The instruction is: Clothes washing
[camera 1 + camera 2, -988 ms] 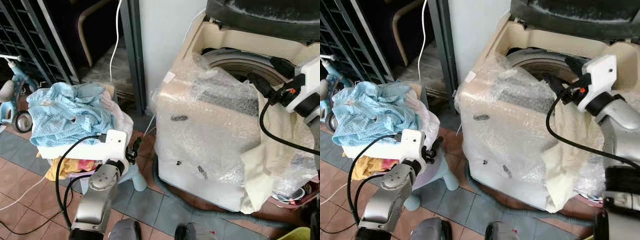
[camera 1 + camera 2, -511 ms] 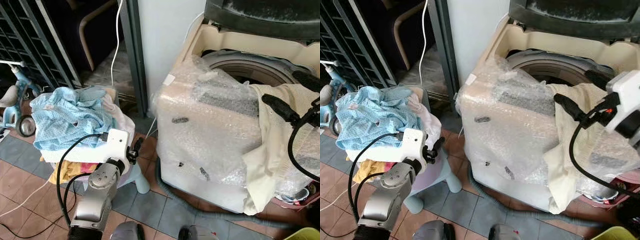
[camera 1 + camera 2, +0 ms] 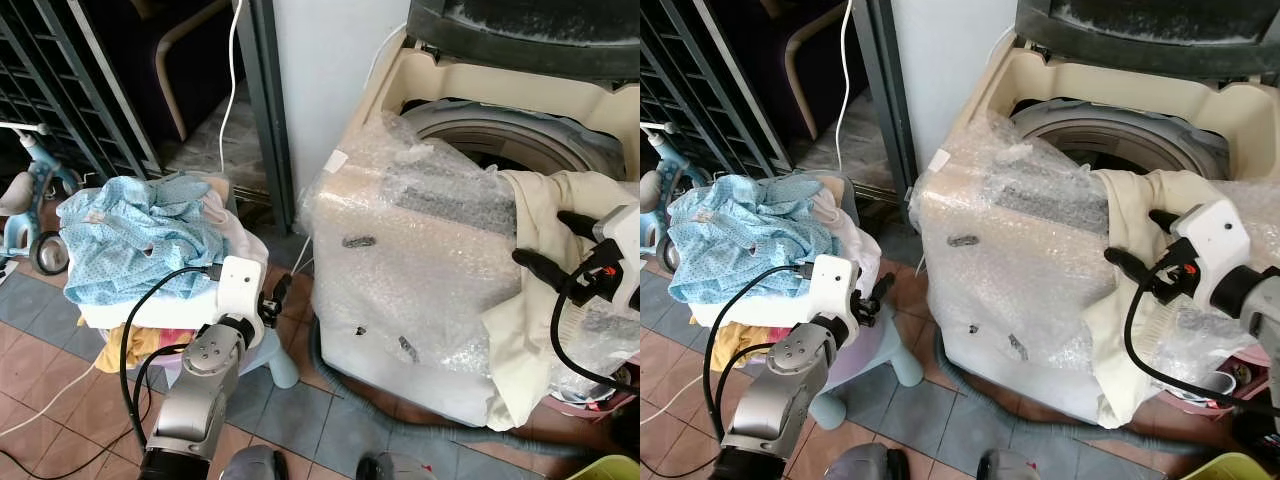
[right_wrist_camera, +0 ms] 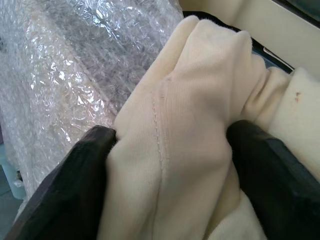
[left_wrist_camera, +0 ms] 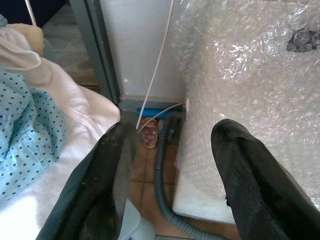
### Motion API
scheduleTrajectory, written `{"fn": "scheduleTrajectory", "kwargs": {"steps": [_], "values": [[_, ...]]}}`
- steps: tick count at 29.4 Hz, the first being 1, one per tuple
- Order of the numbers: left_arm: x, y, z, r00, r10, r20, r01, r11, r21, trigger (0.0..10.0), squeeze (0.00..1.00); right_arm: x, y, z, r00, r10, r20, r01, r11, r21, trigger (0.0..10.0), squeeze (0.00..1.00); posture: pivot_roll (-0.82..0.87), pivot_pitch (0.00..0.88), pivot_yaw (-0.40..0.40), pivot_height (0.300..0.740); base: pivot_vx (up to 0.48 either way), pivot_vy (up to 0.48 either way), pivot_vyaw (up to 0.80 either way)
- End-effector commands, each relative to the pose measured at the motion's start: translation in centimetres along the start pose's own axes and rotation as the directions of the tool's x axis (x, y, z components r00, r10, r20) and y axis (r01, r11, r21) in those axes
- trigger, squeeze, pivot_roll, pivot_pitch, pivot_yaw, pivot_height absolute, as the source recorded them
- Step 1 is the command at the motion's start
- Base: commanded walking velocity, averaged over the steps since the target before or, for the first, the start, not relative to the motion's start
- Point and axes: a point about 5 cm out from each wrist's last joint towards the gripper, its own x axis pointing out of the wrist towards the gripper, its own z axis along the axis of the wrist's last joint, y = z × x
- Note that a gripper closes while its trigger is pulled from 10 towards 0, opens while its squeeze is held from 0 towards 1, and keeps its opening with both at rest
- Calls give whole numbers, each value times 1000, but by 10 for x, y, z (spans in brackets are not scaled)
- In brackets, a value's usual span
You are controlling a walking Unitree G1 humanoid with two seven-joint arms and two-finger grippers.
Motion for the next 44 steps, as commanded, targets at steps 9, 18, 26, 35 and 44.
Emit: {"fn": "scheduleTrajectory", "kwargs": {"steps": [9, 18, 26, 35, 44], "values": [[0, 3, 0, 1000, 15, 1, -15, 1000, 8, 10000, 0, 16, -41, 1, 951, -304, -53, 309, 937, 161, 0, 0, -96, 62, 43, 740, 0, 0, 0], [0, 2, -1, 1000, 30, 0, -30, 1000, 4, 10000, 0, 21, -66, 31, 936, -352, -19, 352, 929, 117, 0, 0, -87, 59, 27, 740, 0, 0, 0], [2, 0, -3, 999, 29, -13, -29, 999, 17, 10000, 0, 45, -66, 43, 959, -280, -50, 283, 957, 58, 0, 0, -82, 54, 21, 740, 0, 0, 0], [1, 1, -3, 999, 53, -11, -53, 999, 11, 10000, 0, 80, -58, 62, 982, -180, -53, 181, 983, 19, 0, 0, -57, 44, -1, 740, 0, 0, 0], [2, 3, -2, 997, 72, 5, -72, 997, 12, 10000, 0, 88, -80, 165, 854, -350, 386, 377, 926, 6, 0, 0, -57, 42, -4, 740, 0, 0, 0]]}}
